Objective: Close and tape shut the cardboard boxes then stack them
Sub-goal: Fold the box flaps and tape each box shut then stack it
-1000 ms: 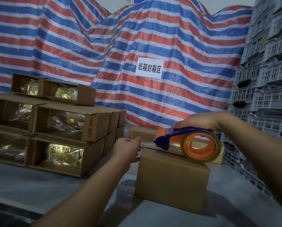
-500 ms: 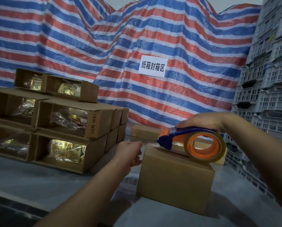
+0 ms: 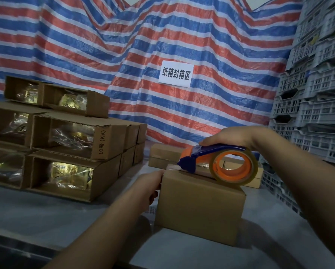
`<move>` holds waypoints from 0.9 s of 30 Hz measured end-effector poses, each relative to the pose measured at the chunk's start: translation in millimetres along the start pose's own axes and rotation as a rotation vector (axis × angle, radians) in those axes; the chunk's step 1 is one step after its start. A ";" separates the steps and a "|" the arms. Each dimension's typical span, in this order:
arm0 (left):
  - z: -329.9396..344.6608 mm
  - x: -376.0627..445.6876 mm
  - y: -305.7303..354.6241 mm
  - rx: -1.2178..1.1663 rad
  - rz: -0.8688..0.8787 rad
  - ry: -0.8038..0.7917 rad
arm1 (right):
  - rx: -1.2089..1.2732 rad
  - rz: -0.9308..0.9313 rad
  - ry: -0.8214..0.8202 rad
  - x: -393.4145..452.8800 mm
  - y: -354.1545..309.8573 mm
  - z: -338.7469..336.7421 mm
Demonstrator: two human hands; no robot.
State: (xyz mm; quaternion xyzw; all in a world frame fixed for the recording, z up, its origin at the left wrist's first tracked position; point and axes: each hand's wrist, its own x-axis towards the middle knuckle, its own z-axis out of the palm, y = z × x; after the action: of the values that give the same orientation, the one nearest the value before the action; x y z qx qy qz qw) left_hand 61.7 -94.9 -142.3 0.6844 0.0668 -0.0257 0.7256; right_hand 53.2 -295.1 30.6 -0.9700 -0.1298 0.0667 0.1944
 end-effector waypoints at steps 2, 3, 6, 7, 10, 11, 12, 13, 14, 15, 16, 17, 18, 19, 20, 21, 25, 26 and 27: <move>-0.7 -0.8 -3.7 -0.018 -0.020 0.017 | -0.012 -0.002 -0.008 1.1 -0.3 0.1; -1.8 -2.4 -6.5 -0.018 -0.039 0.018 | -0.006 0.001 -0.007 1.9 0.2 -0.3; -7.4 -6.3 -13.9 0.038 -0.088 0.003 | -0.020 0.004 -0.003 4.2 1.9 -0.9; -9.4 -7.3 -12.6 0.067 -0.095 0.003 | -0.022 0.007 -0.007 5.0 1.9 -1.4; -13.0 -8.7 0.6 0.211 -0.064 0.105 | 0.010 0.029 -0.028 6.4 2.1 -2.2; -14.3 -8.6 7.6 0.230 -0.018 0.147 | 0.006 0.031 -0.029 6.7 2.2 -2.4; -15.4 -7.3 15.5 0.220 0.033 0.173 | -0.006 0.029 -0.024 6.6 2.5 -2.4; -15.6 -7.2 23.7 0.202 0.081 0.179 | -0.013 0.027 -0.016 6.8 3.1 -2.2; -15.1 -8.8 31.3 0.200 0.123 0.170 | -0.018 0.022 -0.011 7.4 4.2 -2.3; -13.8 -11.3 37.0 0.213 0.144 0.143 | -0.025 0.017 -0.011 8.1 5.0 -2.3; -11.7 -13.8 40.8 0.239 0.148 0.104 | -0.028 0.014 -0.012 8.4 5.4 -2.3; -9.5 -16.0 42.0 0.267 0.145 0.057 | -0.024 0.012 -0.017 8.1 5.0 -2.2; -6.9 -18.1 41.5 0.288 0.141 0.008 | -0.021 0.009 -0.023 7.8 4.8 -2.1; -4.6 -19.0 39.9 0.296 0.133 -0.031 | -0.022 0.004 -0.028 7.4 4.4 -2.3; -2.5 -18.3 37.4 0.293 0.123 -0.052 | -0.022 0.000 -0.031 7.0 4.3 -2.0; -0.9 -17.4 34.5 0.287 0.116 -0.060 | -0.010 0.003 -0.032 6.7 4.1 -1.5; 0.6 -17.2 29.8 0.287 0.088 -0.061 | -0.024 0.000 -0.058 4.6 0.4 -0.5; 0.1 -17.2 30.9 0.311 0.091 -0.060 | -0.032 -0.008 -0.076 3.5 -1.1 -1.2; -0.4 -16.7 32.2 0.334 0.096 -0.058 | -0.026 -0.008 -0.094 1.7 -2.4 -2.3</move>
State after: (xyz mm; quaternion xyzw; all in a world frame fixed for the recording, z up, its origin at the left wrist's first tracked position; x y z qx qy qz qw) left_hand 49.3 -93.4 -108.3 0.7968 0.0077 -0.0215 0.6038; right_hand 54.7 -293.4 33.6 -0.9678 -0.1434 0.1095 0.1756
